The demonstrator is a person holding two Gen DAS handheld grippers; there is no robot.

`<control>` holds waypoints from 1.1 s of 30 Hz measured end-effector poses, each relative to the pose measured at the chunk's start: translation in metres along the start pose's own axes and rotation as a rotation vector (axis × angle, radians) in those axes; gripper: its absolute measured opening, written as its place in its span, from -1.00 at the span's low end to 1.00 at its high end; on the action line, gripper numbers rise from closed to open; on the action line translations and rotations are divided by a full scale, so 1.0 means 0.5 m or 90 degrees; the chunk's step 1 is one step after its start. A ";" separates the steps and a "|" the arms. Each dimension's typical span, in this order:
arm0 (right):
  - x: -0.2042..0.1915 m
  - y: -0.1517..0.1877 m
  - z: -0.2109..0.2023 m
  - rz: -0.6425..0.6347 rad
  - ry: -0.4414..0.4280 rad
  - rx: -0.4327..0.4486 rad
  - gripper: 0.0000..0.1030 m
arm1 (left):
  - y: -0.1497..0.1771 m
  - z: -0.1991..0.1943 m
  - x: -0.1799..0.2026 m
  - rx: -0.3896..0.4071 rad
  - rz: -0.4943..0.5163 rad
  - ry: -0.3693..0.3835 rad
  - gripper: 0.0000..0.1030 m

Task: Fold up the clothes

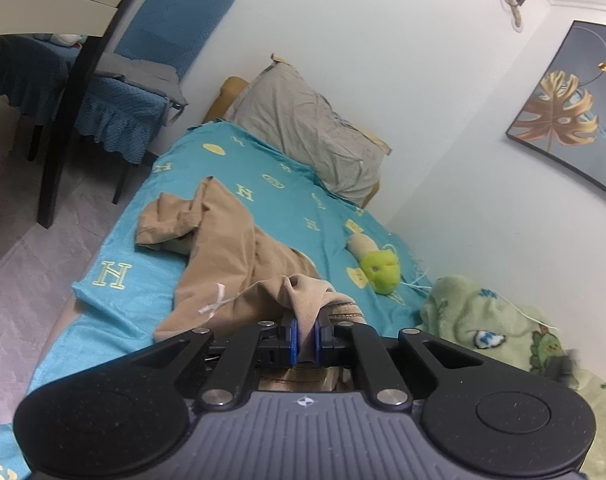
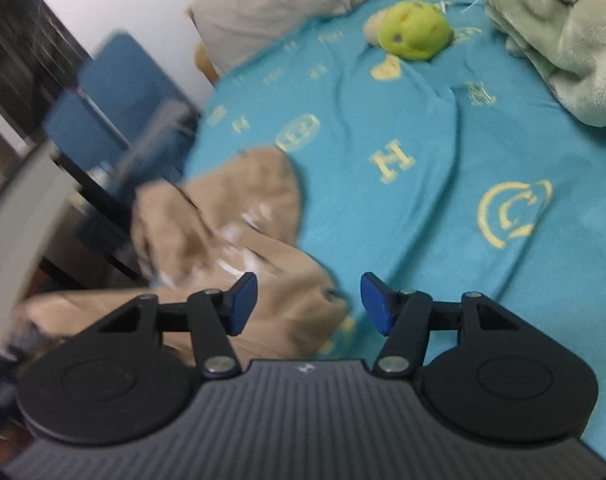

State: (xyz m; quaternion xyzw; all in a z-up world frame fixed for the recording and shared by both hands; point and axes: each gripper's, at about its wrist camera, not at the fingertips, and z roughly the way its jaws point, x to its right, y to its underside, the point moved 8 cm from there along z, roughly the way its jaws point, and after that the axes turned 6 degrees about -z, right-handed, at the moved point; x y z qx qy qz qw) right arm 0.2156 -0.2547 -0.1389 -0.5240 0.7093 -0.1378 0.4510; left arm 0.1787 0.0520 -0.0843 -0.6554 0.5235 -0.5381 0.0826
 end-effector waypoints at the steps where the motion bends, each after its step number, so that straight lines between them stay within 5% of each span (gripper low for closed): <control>1: -0.020 -0.004 -0.016 -0.017 -0.026 0.014 0.19 | 0.000 0.000 0.000 0.001 -0.004 -0.002 -0.84; 4: -0.077 0.005 -0.036 -0.082 -0.079 0.024 0.28 | 0.000 -0.001 0.000 0.005 -0.009 -0.006 -0.84; 8: -0.135 0.058 -0.002 -0.207 -0.097 -0.053 0.56 | 0.002 -0.002 0.001 0.011 -0.009 -0.012 -0.84; 11: -0.125 0.075 0.030 -0.244 -0.025 -0.067 0.56 | 0.000 -0.003 -0.003 0.017 -0.011 -0.017 -0.84; 15: -0.042 0.065 0.049 -0.131 0.061 -0.051 0.55 | 0.001 -0.008 -0.010 0.021 -0.022 -0.026 -0.84; 20: -0.021 0.043 0.046 -0.097 0.068 -0.006 0.09 | 0.005 -0.011 -0.014 0.020 -0.007 -0.048 -0.84; 24: -0.045 0.060 0.083 -0.120 0.041 -0.060 -0.81 | 0.008 -0.013 -0.016 0.020 0.005 -0.066 -0.84; 29: -0.093 0.027 0.031 -0.148 -0.005 0.022 -0.85 | 0.012 -0.029 -0.018 0.020 0.034 -0.094 -0.77; 33: -0.107 -0.017 -0.037 -0.096 -0.080 0.083 -0.85 | 0.009 -0.098 -0.001 0.077 0.096 -0.146 -0.20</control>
